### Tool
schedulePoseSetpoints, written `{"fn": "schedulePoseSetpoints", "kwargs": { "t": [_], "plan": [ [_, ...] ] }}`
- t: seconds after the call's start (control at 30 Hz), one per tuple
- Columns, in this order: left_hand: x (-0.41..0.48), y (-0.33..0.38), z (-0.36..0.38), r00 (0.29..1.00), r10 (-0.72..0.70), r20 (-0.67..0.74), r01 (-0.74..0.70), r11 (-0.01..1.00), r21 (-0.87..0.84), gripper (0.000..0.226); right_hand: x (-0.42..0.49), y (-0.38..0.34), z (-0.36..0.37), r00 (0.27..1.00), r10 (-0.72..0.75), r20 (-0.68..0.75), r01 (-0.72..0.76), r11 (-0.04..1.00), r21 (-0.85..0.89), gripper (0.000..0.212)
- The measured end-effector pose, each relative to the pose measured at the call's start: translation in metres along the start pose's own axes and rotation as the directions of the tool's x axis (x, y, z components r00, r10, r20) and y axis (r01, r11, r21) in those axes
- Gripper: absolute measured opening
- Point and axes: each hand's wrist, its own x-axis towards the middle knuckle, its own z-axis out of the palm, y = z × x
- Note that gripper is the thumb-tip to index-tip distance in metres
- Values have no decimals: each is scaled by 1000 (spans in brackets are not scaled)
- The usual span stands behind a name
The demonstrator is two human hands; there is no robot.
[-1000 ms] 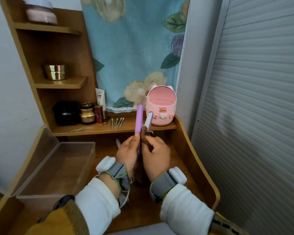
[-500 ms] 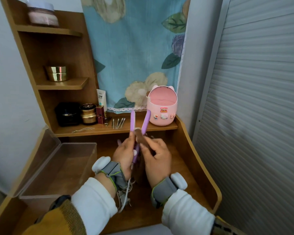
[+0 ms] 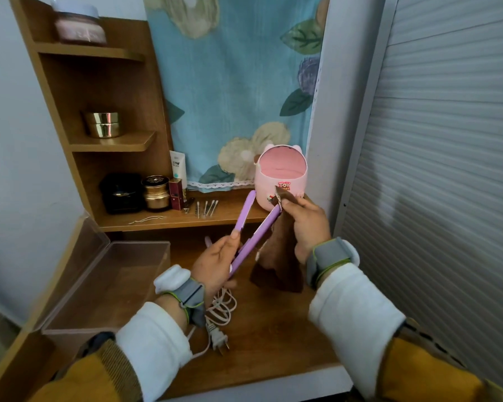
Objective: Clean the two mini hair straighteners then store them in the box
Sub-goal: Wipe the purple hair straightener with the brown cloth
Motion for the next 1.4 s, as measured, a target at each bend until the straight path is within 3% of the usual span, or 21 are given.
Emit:
{"fn": "schedulePoseSetpoints", "kwargs": {
  "t": [0.13,0.23,0.37,0.5,0.6,0.77,0.9,0.97,1.07,1.17,1.27,1.33,1.4],
  "plan": [
    [-7,5,9,996,-91,25,93,927,-362,41,-2,-5,-2,986,98,132,-122,975,187,23],
    [-4,8,18,994,-106,1,93,874,-477,44,-17,0,6,985,27,168,-71,963,260,18],
    [11,2,21,990,-72,-118,37,961,-275,46,-38,18,14,976,-128,178,110,988,108,15],
    [15,11,21,980,-144,-135,81,918,-389,45,-50,23,15,952,-210,222,244,959,-141,18],
    [16,16,23,975,-131,-179,36,888,-458,36,-61,29,15,942,-239,237,306,900,-310,17],
    [20,18,16,940,-282,-192,117,795,-596,45,-71,44,9,922,-251,293,351,863,-364,9],
    [18,18,17,949,-216,-232,44,814,-580,44,-76,59,-3,922,-192,337,321,865,-385,13],
    [18,17,13,954,-67,-291,-70,897,-436,41,-76,64,-6,952,-109,286,215,904,-369,17],
    [14,13,7,967,91,-238,-118,987,-105,33,-61,49,-10,998,22,59,-4,959,-282,18],
    [5,15,11,974,119,-193,-118,993,16,21,-42,32,-13,993,-108,-43,90,950,-300,21],
    [1,14,11,975,166,-149,-125,960,252,27,-32,23,-12,949,-281,-140,197,879,-433,26],
    [-2,15,11,971,205,-121,-151,923,353,31,-25,14,-14,896,-421,-140,274,773,-572,29],
    [-3,17,12,966,245,-85,-192,896,401,33,-17,8,-17,878,-478,-7,321,601,-732,29]
  ]
}}
